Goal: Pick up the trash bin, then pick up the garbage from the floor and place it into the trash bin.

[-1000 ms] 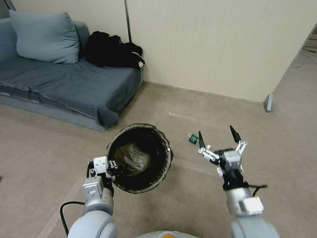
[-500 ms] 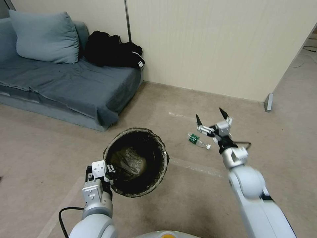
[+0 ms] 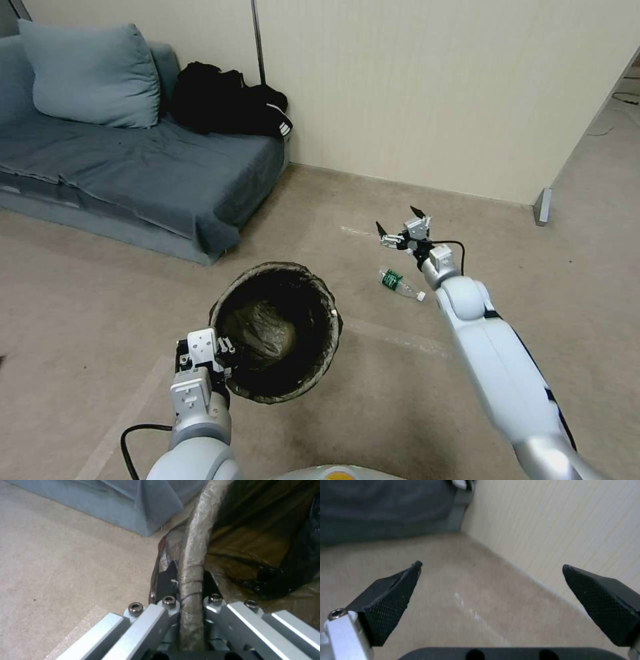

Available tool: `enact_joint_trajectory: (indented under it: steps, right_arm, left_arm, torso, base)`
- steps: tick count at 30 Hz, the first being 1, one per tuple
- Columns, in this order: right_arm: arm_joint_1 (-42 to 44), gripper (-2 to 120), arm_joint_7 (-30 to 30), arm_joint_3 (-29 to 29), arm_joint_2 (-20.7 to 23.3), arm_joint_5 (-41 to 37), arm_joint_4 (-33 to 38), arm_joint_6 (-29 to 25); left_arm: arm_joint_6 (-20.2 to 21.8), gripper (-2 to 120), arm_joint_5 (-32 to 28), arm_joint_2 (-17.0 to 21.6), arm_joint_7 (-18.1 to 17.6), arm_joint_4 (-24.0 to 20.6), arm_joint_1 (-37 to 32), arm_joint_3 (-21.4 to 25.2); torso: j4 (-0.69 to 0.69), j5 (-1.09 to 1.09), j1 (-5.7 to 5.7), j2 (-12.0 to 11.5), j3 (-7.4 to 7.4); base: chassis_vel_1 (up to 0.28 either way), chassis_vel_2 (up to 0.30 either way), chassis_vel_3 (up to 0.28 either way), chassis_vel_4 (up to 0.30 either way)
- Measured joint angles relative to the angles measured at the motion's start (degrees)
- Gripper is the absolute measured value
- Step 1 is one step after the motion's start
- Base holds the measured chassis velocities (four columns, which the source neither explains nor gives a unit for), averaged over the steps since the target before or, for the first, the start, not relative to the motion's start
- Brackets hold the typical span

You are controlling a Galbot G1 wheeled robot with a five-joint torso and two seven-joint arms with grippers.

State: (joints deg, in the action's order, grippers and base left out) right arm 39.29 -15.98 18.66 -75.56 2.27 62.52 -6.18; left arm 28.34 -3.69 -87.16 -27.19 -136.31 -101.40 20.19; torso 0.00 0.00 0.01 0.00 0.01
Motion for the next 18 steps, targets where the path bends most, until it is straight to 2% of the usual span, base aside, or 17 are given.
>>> enact_joint_trajectory:
  steps: [8, 18]
  right_arm:
    - [-4.0, 100, -2.0, -1.4, -0.7, 1.8, -9.0, 1.3]
    - [-5.7, 100, -2.5, -1.4, -1.2, 7.3, -15.1, 4.7]
  left_arm:
    - [-0.2, 0, 0.7, -0.3, 0.0, -0.4, -0.8, -0.1]
    - [-0.4, 0, 1.4, -0.5, 0.0, -0.5, -1.3, -0.3]
  torso:
    - [0.0, 0.0, 0.0, 0.0, -0.01]
    - [0.0, 0.0, 0.0, 0.0, -0.01]
  base:
    - [0.0, 0.0, 0.0, 0.0]
    - [0.0, 0.0, 0.0, 0.0]
